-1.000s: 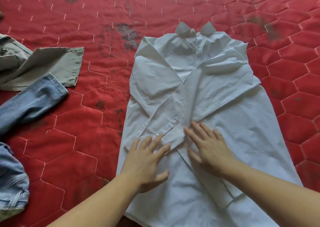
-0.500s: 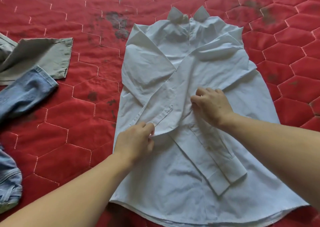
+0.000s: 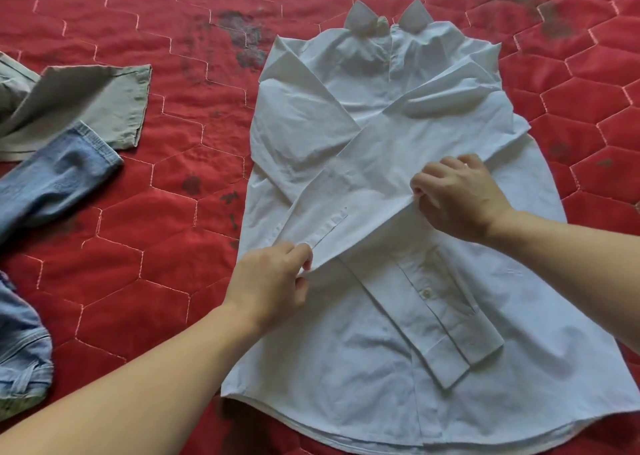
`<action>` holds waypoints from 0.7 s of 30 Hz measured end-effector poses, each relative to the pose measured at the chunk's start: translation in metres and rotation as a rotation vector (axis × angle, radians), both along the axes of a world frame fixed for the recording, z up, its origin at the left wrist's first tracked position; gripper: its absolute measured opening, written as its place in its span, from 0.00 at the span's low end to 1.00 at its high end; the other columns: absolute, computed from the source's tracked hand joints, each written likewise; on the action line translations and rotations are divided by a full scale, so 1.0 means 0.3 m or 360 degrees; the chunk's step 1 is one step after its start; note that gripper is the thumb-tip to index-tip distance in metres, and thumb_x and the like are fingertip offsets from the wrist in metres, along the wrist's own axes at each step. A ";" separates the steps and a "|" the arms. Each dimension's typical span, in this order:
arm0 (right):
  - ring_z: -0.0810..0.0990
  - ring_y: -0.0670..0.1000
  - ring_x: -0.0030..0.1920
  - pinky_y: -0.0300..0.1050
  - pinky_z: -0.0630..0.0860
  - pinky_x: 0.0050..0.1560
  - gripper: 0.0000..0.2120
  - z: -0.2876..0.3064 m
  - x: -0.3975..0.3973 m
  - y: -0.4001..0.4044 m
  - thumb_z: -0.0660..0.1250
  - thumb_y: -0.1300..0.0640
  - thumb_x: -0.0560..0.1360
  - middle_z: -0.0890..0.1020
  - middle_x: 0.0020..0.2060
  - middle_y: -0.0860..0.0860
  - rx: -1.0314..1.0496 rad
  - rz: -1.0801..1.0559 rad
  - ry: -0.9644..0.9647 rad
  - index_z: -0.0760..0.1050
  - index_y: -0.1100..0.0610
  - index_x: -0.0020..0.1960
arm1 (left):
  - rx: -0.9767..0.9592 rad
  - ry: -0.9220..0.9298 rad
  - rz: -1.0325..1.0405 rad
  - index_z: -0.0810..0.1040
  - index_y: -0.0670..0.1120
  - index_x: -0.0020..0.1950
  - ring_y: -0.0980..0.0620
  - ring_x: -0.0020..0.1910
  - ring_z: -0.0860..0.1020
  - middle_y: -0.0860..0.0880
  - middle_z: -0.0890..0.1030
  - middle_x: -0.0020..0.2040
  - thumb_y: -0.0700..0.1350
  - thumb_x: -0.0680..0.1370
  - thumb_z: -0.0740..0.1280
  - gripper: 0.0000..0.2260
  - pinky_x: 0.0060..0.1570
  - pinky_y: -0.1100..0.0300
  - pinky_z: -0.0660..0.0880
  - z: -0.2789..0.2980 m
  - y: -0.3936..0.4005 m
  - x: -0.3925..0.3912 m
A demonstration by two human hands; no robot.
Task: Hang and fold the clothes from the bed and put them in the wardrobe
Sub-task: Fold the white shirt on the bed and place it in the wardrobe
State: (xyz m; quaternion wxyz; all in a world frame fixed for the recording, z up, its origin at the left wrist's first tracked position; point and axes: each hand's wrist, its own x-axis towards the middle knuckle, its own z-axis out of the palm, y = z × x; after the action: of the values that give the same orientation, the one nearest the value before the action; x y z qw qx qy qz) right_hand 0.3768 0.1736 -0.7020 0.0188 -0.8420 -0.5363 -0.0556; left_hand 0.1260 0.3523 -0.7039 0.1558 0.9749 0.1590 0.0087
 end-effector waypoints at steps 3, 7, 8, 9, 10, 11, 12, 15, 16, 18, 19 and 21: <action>0.78 0.60 0.39 0.52 0.70 0.46 0.04 0.002 -0.019 -0.028 0.72 0.60 0.64 0.81 0.39 0.54 -0.0168 0.0001 0.0023 0.78 0.56 0.39 | -0.0011 0.0076 -0.0063 0.79 0.46 0.42 0.42 0.33 0.77 0.49 0.79 0.36 0.38 0.64 0.73 0.09 0.35 0.56 0.67 -0.016 -0.012 -0.004; 0.75 0.58 0.53 0.52 0.66 0.54 0.12 -0.014 -0.078 -0.029 0.66 0.51 0.70 0.76 0.52 0.52 -0.0598 -0.0219 0.0212 0.76 0.51 0.53 | -0.0003 0.0568 -0.0051 0.72 0.55 0.56 0.48 0.49 0.75 0.54 0.75 0.47 0.55 0.72 0.64 0.13 0.44 0.56 0.62 -0.028 -0.029 -0.006; 0.75 0.59 0.54 0.52 0.66 0.54 0.14 -0.014 -0.105 -0.036 0.66 0.51 0.70 0.75 0.54 0.53 -0.0561 -0.0245 0.0240 0.75 0.52 0.55 | 0.0023 0.0608 -0.0077 0.71 0.55 0.58 0.48 0.51 0.74 0.54 0.74 0.49 0.57 0.72 0.63 0.16 0.45 0.56 0.63 -0.029 -0.036 -0.014; 0.75 0.60 0.55 0.54 0.67 0.55 0.17 -0.009 -0.140 -0.051 0.68 0.53 0.69 0.76 0.55 0.54 -0.0491 -0.0240 0.0266 0.75 0.53 0.57 | 0.0054 0.0577 -0.0123 0.70 0.55 0.61 0.48 0.52 0.73 0.53 0.74 0.52 0.57 0.72 0.63 0.18 0.47 0.55 0.65 -0.029 -0.046 -0.026; 0.77 0.61 0.54 0.55 0.69 0.54 0.20 -0.005 -0.186 -0.074 0.71 0.53 0.67 0.77 0.56 0.55 -0.0397 -0.0204 0.0299 0.76 0.54 0.58 | 0.0070 0.0522 -0.0199 0.70 0.55 0.62 0.48 0.54 0.72 0.53 0.73 0.55 0.58 0.73 0.62 0.19 0.50 0.55 0.66 -0.029 -0.061 -0.040; 0.78 0.61 0.53 0.55 0.71 0.54 0.22 -0.004 -0.241 -0.110 0.73 0.53 0.65 0.77 0.56 0.56 -0.0309 -0.0136 0.0328 0.76 0.55 0.58 | 0.0055 0.0479 -0.0307 0.70 0.55 0.63 0.48 0.55 0.72 0.53 0.73 0.56 0.58 0.73 0.62 0.19 0.52 0.54 0.67 -0.027 -0.078 -0.059; 0.78 0.61 0.54 0.56 0.73 0.54 0.24 -0.009 -0.300 -0.159 0.73 0.50 0.65 0.78 0.57 0.57 -0.0256 -0.0056 0.0338 0.76 0.55 0.59 | 0.0026 0.0469 -0.0443 0.71 0.55 0.63 0.48 0.56 0.71 0.52 0.73 0.57 0.59 0.73 0.62 0.19 0.54 0.54 0.67 -0.025 -0.097 -0.083; 0.74 0.58 0.64 0.56 0.70 0.60 0.31 -0.029 -0.460 -0.350 0.64 0.35 0.69 0.74 0.66 0.56 -0.0387 0.0045 0.0395 0.74 0.51 0.66 | -0.0037 0.0505 -0.0749 0.73 0.56 0.61 0.47 0.58 0.72 0.51 0.73 0.59 0.65 0.70 0.63 0.23 0.55 0.52 0.69 -0.030 -0.156 -0.171; 0.72 0.59 0.67 0.58 0.69 0.62 0.35 -0.036 -0.505 -0.418 0.62 0.31 0.68 0.72 0.69 0.56 -0.0473 0.0022 0.0426 0.73 0.51 0.68 | -0.0055 0.0544 -0.0771 0.73 0.57 0.62 0.47 0.61 0.71 0.51 0.73 0.61 0.68 0.68 0.63 0.26 0.56 0.52 0.69 -0.026 -0.171 -0.203; 0.66 0.59 0.72 0.60 0.64 0.66 0.41 -0.044 -0.584 -0.529 0.60 0.27 0.67 0.67 0.73 0.57 -0.0603 -0.0026 0.0473 0.69 0.51 0.72 | -0.0049 0.0596 -0.0778 0.74 0.57 0.64 0.46 0.65 0.72 0.50 0.73 0.66 0.70 0.64 0.65 0.33 0.59 0.50 0.72 -0.012 -0.190 -0.269; 0.63 0.58 0.74 0.61 0.61 0.68 0.42 -0.047 -0.616 -0.570 0.60 0.27 0.67 0.65 0.74 0.57 -0.0623 -0.0040 0.0484 0.67 0.51 0.74 | -0.0027 0.0607 -0.0790 0.74 0.56 0.65 0.44 0.65 0.73 0.49 0.74 0.67 0.68 0.61 0.68 0.35 0.58 0.49 0.73 -0.007 -0.195 -0.301; 0.60 0.57 0.75 0.61 0.59 0.69 0.39 -0.050 -0.660 -0.619 0.63 0.34 0.68 0.64 0.75 0.57 -0.0586 -0.0044 0.0478 0.64 0.50 0.75 | 0.0011 0.0683 -0.0823 0.71 0.56 0.69 0.43 0.69 0.71 0.47 0.71 0.71 0.60 0.59 0.71 0.38 0.60 0.47 0.72 -0.006 -0.197 -0.358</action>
State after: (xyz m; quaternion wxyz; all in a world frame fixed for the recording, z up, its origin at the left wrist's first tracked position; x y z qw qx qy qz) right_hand 0.1788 -0.0121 -0.7172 -0.0562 -0.8374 -0.5169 0.1687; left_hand 0.0187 0.2931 -0.7056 0.1123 0.9631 -0.0646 -0.2361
